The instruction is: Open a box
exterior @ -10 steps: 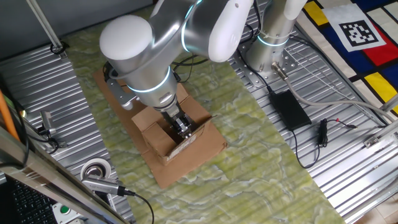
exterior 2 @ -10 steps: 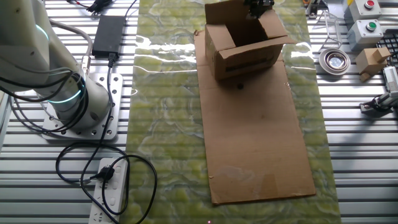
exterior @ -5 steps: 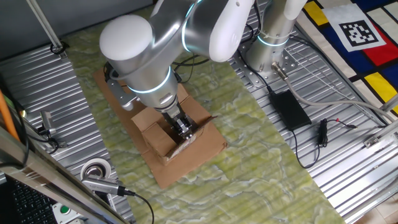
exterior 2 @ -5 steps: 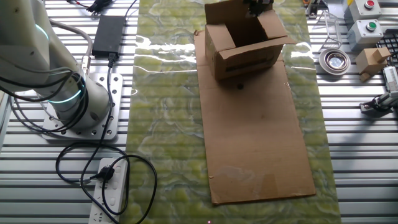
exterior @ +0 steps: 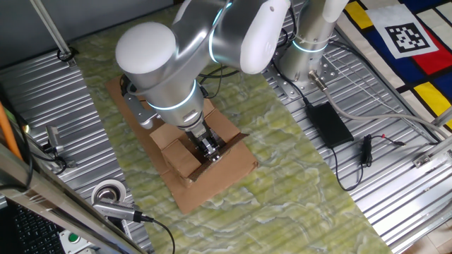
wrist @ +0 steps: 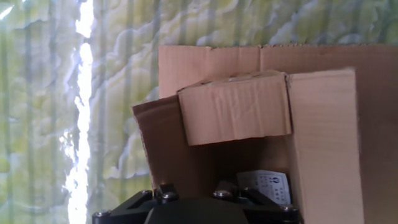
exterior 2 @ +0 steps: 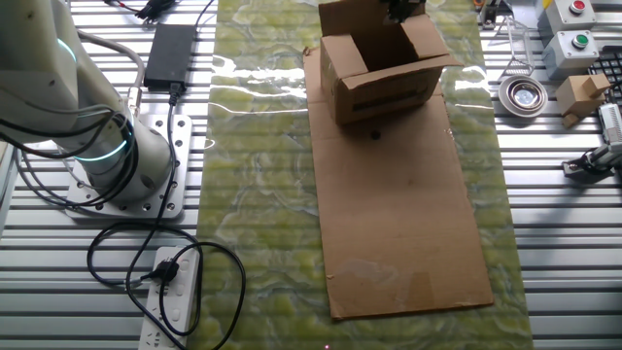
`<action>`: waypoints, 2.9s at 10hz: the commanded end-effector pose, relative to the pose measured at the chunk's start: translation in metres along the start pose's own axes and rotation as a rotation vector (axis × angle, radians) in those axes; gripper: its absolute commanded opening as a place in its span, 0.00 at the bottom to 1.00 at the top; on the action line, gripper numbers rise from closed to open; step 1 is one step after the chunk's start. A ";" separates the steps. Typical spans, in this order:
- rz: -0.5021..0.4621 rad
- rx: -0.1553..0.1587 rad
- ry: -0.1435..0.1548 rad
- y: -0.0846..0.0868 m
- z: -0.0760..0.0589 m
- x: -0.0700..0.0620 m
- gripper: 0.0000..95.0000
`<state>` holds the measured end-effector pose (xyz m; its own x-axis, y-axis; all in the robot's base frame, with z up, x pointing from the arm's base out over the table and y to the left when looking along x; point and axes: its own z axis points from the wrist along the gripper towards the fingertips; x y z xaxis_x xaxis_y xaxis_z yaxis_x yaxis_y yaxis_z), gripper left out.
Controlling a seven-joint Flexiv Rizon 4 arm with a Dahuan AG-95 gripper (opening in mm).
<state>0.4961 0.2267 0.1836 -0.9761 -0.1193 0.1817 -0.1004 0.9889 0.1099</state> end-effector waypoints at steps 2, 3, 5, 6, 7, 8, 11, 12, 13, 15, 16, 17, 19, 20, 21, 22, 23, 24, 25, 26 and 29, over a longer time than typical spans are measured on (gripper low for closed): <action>0.001 0.002 -0.001 0.002 0.002 -0.001 0.40; -0.001 0.002 -0.002 0.002 0.003 -0.001 0.40; -0.007 0.001 -0.005 0.001 0.007 -0.001 0.40; -0.008 0.001 -0.007 0.001 0.008 -0.001 0.40; -0.009 0.001 -0.008 0.001 0.009 -0.001 0.40; -0.009 0.001 -0.009 0.000 0.010 -0.001 0.40; -0.008 -0.005 -0.009 0.001 0.009 0.000 0.40; -0.008 -0.006 -0.008 0.001 0.008 0.000 0.40; -0.008 -0.009 -0.009 0.001 0.007 0.001 0.40; -0.001 -0.020 -0.009 0.002 0.005 0.002 0.40; 0.001 -0.023 -0.009 0.003 0.004 0.003 0.40; 0.002 -0.025 -0.009 0.003 0.003 0.003 0.60; 0.003 -0.033 -0.010 0.004 0.002 0.003 0.60; 0.006 -0.032 -0.010 0.005 0.002 0.003 0.60; 0.006 -0.031 -0.010 0.005 0.003 0.003 0.60; 0.007 -0.027 -0.009 0.005 0.004 0.002 0.60; 0.007 -0.027 -0.009 0.006 0.006 0.001 0.60; 0.008 -0.024 -0.009 0.006 0.008 0.000 0.60; 0.007 -0.022 -0.009 0.005 0.010 -0.001 0.60; 0.005 -0.021 -0.011 0.004 0.012 -0.002 0.60; 0.005 -0.018 -0.011 0.004 0.015 -0.003 0.60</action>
<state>0.4949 0.2325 0.1686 -0.9785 -0.1137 0.1723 -0.0927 0.9877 0.1256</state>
